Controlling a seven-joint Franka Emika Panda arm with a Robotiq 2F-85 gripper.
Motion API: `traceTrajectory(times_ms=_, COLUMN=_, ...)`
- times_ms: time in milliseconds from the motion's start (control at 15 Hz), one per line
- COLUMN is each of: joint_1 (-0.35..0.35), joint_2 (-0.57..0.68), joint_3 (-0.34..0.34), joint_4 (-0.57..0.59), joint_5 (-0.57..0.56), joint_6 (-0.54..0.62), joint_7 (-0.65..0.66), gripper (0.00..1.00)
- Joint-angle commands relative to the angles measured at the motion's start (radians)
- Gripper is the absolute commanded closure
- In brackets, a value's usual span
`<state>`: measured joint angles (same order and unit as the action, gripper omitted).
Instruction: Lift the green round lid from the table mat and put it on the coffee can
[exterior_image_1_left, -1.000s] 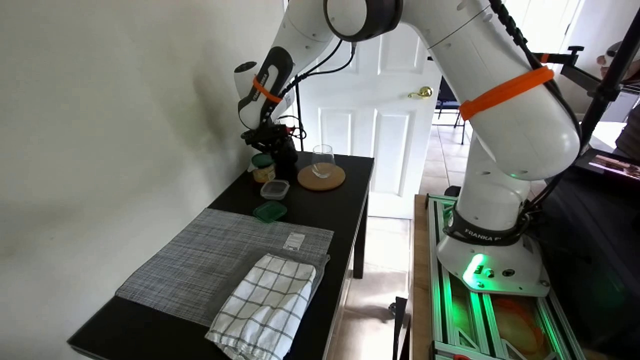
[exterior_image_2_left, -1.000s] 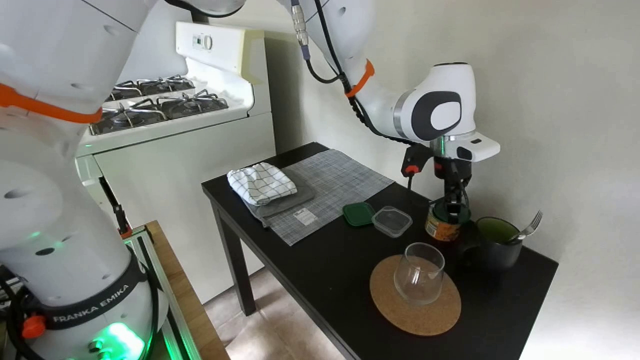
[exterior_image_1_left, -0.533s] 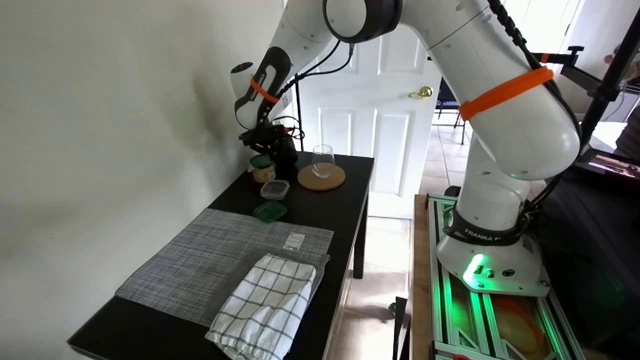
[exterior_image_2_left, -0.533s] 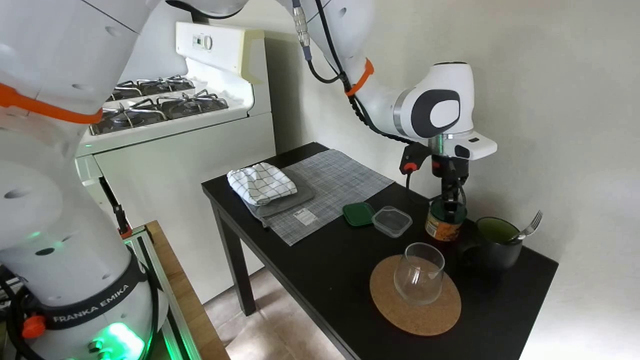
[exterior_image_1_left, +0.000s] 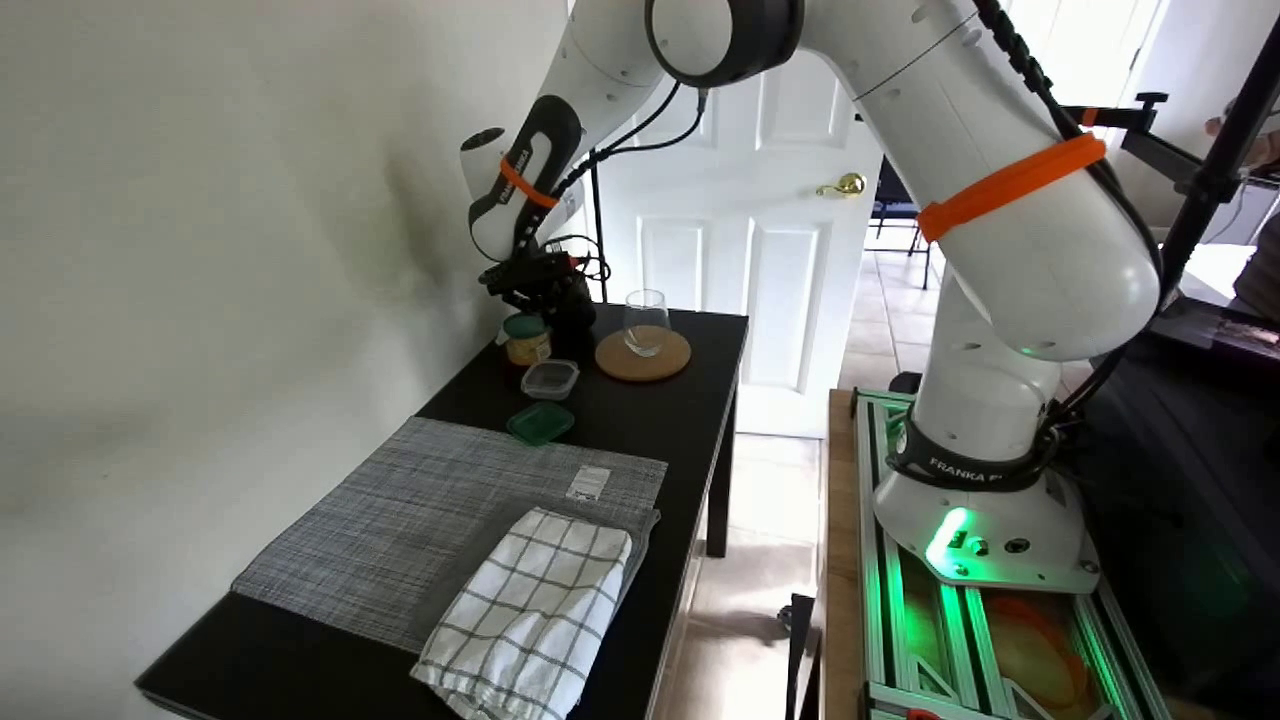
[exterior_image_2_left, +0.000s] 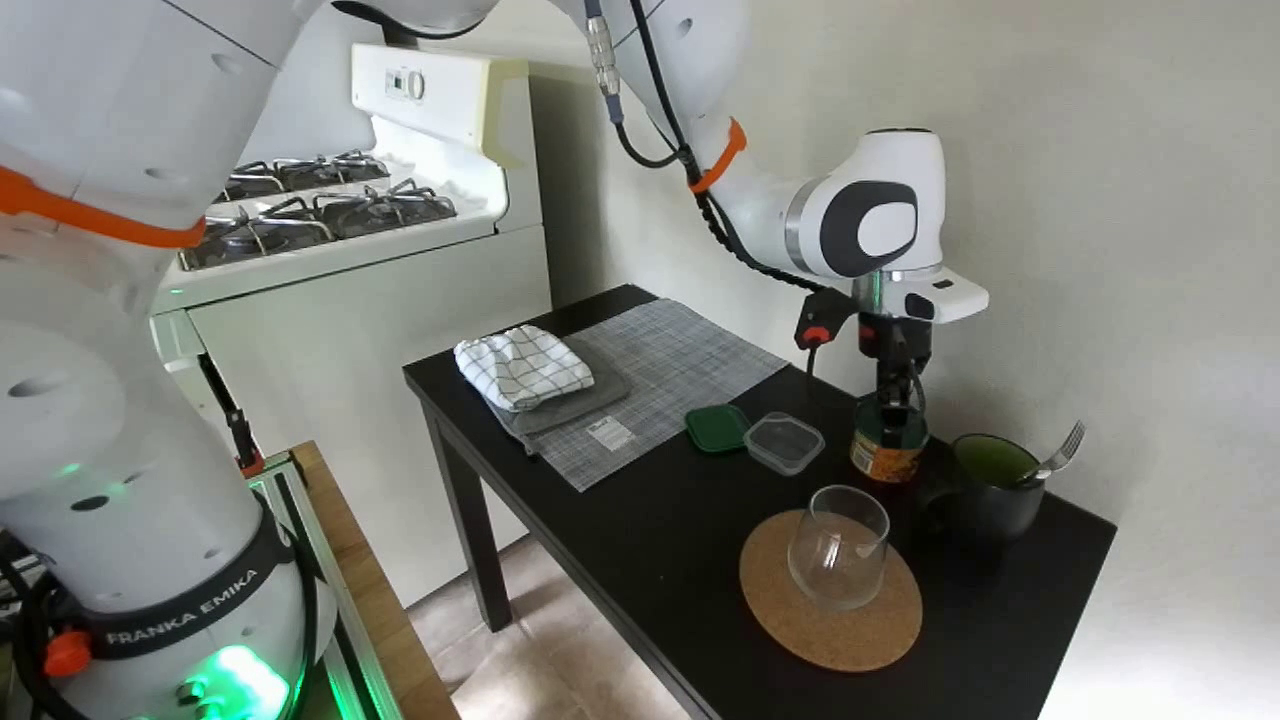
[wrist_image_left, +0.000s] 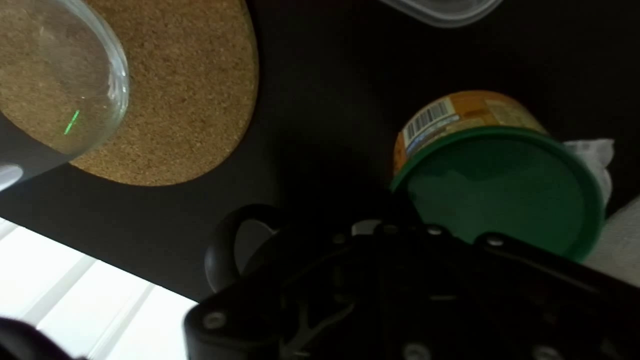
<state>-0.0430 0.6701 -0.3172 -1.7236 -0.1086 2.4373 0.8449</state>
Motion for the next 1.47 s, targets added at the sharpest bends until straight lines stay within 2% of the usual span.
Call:
traceTrajectory(times_ms=0, joint_1=-0.005, joint_2=0.014, joint_3=0.007, joint_4=0.016, joint_5=0.021, joint_6=-0.018, joint_7=0.012, gripper=1.0)
traceTrajectory(times_ms=1267, joint_1=-0.005, joint_2=0.023, joint_3=0.003, joint_4=0.037, joint_5=0.019, joint_6=-0.001, joint_7=0.031, gripper=1.0)
traceTrajectory(times_ms=1333, joint_1=-0.005, joint_2=0.024, joint_3=0.004, joint_4=0.039, joint_5=0.019, joint_6=-0.006, joint_7=0.029, gripper=0.93)
traceTrajectory(times_ms=1400, joint_1=-0.004, joint_2=0.026, joint_3=0.003, joint_4=0.04, joint_5=0.018, joint_6=-0.008, joint_7=0.03, gripper=0.71)
